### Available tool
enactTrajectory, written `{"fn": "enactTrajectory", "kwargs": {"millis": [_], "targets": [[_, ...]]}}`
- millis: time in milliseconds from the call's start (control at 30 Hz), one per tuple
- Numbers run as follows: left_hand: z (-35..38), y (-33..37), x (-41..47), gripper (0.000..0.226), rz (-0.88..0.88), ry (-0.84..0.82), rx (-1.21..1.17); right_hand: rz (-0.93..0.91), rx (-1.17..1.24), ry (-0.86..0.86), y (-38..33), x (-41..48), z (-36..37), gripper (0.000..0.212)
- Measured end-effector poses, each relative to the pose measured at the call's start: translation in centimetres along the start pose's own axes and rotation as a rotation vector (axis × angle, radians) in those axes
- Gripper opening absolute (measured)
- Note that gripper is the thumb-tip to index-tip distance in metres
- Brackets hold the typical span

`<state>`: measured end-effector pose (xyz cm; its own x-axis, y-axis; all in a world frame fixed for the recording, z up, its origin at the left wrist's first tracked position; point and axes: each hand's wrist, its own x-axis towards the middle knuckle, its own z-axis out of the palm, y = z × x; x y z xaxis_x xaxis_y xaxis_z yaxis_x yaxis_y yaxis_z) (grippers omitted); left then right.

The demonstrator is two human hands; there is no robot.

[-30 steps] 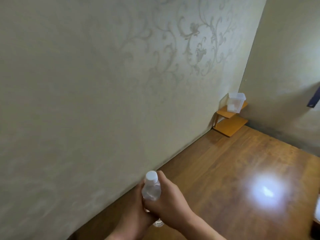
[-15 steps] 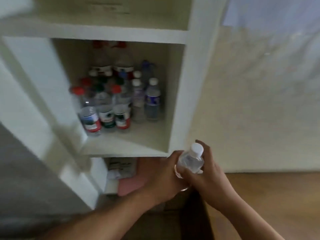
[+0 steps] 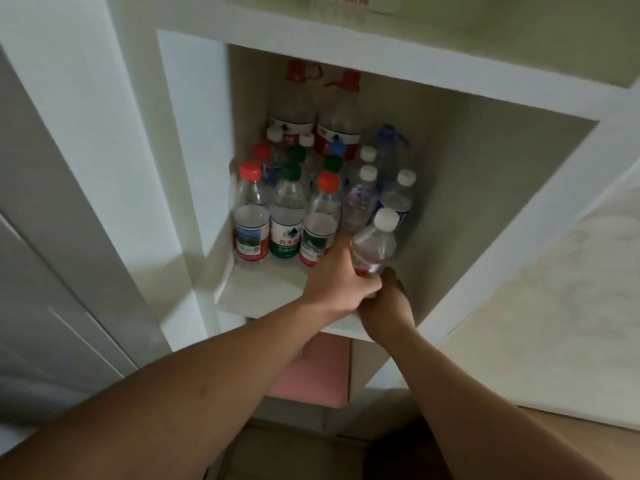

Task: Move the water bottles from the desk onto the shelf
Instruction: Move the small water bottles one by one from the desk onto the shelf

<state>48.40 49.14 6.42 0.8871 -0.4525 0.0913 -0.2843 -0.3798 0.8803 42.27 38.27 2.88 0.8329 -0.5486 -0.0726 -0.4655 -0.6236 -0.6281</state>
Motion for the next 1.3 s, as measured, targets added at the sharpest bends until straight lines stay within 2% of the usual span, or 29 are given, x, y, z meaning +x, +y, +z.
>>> {"fn": "enactTrajectory", "kwargs": {"millis": [167,300,433,700,867,933,1033,1100,1300], "targets": [[0.4,-2.4,1.7,0.062,0.063,0.121,0.133,0.011,0.026,0.063,-0.5,1.9,0.9,0.043],[0.8,-4.6,-1.1,0.052,0.123,0.209,0.087,0.027,0.056,0.076,-0.9,2.5,1.7,0.045],[0.7,-5.6,-1.0,0.049,0.109,0.121,0.058,0.035,0.073,0.07,-1.5,3.6,2.1,0.048],[-0.5,-6.2,0.2,0.061,0.117,-0.009,0.084,0.076,0.189,0.122,-2.4,4.5,3.1,0.053],[-1.0,-7.5,-0.3,0.054,0.137,-0.027,0.123,0.094,0.412,-0.004,-2.1,4.3,3.0,0.052],[-1.3,-8.2,-0.6,0.047,0.131,-0.019,0.164,0.074,0.367,-0.043,-1.4,3.6,2.6,0.058],[-1.7,-9.5,-0.8,0.04,0.116,-0.026,0.217,0.078,0.289,-0.095,0.0,2.4,1.8,0.085],[-1.7,-9.8,-0.5,0.039,0.117,-0.036,0.242,0.079,0.264,-0.116,0.5,2.4,1.6,0.089],[-0.5,-9.7,0.1,0.035,0.094,-0.058,0.241,0.018,0.338,0.059,-1.5,4.7,2.3,0.079]]}}
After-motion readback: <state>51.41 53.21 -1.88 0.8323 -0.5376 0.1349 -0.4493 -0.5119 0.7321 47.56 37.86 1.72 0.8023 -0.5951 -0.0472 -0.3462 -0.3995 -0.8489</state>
